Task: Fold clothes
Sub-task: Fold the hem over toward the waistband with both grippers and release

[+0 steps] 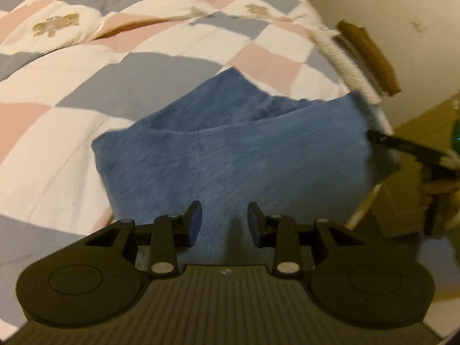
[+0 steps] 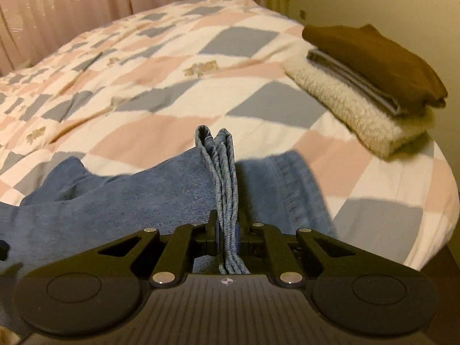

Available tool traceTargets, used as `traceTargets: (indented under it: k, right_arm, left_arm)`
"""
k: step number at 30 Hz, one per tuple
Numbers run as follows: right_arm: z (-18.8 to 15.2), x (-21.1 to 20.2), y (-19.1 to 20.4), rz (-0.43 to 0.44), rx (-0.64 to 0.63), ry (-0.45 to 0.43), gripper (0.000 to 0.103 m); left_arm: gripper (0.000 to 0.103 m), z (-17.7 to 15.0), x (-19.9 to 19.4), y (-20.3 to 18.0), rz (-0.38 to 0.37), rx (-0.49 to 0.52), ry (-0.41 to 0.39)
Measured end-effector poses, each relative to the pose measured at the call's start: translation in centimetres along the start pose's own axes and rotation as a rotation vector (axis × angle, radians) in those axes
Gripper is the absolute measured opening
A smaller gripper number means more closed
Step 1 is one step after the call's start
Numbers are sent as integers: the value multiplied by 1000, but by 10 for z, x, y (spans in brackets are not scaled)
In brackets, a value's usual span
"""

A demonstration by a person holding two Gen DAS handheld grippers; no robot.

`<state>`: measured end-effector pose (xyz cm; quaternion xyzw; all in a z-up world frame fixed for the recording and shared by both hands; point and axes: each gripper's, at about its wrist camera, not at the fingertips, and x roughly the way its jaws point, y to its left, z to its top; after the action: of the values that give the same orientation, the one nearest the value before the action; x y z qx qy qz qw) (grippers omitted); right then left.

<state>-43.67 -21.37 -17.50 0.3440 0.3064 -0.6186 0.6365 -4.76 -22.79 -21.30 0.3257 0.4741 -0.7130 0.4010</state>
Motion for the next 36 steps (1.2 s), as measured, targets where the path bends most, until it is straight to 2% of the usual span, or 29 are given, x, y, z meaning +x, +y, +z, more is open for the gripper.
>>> traceTargets:
  k: [3,6,12,15,18,20,21,22,24,26,27,29,30,33,34,35,36]
  right_arm:
    - [7,-2,-24,11,18,-4,9]
    - [10,1,-50,72,71,11,9]
    - [12,7,-73,87,98,6,8]
    - [9,21,-80,112,109,21,9]
    - [7,38,-95,136,185,46,11]
    - [9,37,-102,108,238,32,24]
    - [11,31,-103,61,254,3,42]
    - [13,23,-102,20,257,-38,48]
    - [17,10,-96,-41,246,-116,46]
    - [23,4,-78,-8,161,-175,45]
    - [26,5,-68,16,114,-190,36]
    - [31,22,-47,65,8,-168,31]
    - [33,34,-39,63,-35,-155,29]
    - [33,75,-38,9,-60,-110,25]
    - [33,85,-43,-13,-41,-101,25]
    - [33,95,-48,-34,-21,-93,25]
    - [33,103,-55,-43,16,-82,35]
  left_arm:
    - [29,-5,6,-16,48,5,-16]
    - [30,-7,14,-29,74,6,-21]
    - [30,-6,24,-40,120,-9,-30]
    - [30,-5,29,-42,135,-11,-31]
    - [31,-3,35,-44,152,-10,-27]
    - [31,-1,35,-47,161,-3,-27]
    - [31,0,35,-49,165,4,-28]
    - [31,2,35,-50,168,10,-29]
    - [31,7,34,-55,175,36,-38]
    - [31,14,35,-61,168,66,-59]
    - [31,18,37,-66,163,84,-73]
    - [31,28,45,-73,169,122,-100]
    - [31,33,49,-76,172,139,-117]
    - [31,46,71,-69,186,152,-158]
    - [34,49,83,-61,195,146,-157]
    - [36,51,93,-55,197,140,-157]
    - [37,52,98,-52,193,140,-157]
